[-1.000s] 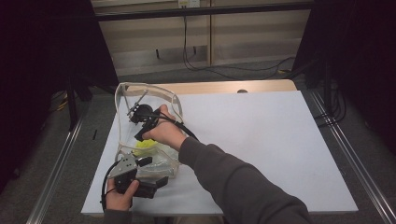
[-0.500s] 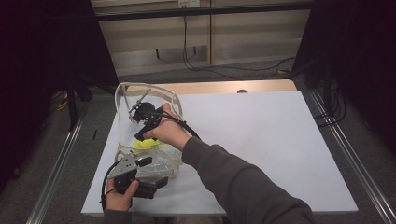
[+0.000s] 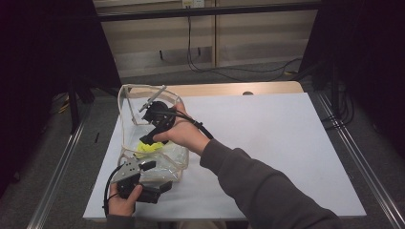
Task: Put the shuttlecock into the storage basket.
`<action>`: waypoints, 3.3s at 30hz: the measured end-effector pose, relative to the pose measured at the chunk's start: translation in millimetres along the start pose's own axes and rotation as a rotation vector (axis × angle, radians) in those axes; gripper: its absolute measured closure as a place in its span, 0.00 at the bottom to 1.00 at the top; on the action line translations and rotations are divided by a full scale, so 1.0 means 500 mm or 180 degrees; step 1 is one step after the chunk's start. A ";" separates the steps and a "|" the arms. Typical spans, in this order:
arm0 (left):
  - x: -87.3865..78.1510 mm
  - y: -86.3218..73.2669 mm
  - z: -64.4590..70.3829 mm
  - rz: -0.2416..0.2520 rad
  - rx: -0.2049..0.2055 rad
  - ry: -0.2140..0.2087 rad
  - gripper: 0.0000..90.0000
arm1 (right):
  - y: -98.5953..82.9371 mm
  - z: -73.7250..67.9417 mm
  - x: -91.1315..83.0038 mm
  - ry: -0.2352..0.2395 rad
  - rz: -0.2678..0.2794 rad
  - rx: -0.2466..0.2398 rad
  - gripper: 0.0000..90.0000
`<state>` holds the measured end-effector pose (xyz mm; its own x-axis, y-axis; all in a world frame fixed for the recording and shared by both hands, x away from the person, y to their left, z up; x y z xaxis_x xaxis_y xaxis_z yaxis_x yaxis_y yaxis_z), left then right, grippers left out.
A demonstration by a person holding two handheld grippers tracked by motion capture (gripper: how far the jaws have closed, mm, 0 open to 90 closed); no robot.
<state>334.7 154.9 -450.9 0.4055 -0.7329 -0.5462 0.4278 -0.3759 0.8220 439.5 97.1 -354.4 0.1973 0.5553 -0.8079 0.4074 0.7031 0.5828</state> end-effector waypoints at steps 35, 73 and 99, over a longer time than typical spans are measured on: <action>0.003 -0.001 0.001 -0.0047 0.0021 0.0035 0.03 | -0.127 0.027 -0.140 0.0166 0.0278 -0.0008 0.19; 0.003 0.000 0.002 -0.0057 0.0029 0.0046 0.03 | -0.299 0.101 -0.211 0.0018 0.0555 0.0167 0.15; 0.002 0.001 0.002 -0.0055 0.0045 0.0041 0.03 | -0.378 0.117 -0.197 -0.0095 0.0576 0.0234 0.14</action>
<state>334.6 153.4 -451.0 0.4086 -0.7190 -0.5622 0.4233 -0.3965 0.8146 395.3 -116.7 -390.2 0.2993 0.6555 -0.6933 0.4268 0.5579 0.7117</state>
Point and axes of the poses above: each handheld gripper's, and its own axes: x roughly forward along the jaws, y roughly out of its top, z roughly to its right, the point moved 7 cm from there along x, roughly forward along the jaws, and after that the axes turned 9 degrees about -z, right-handed, at the moved point
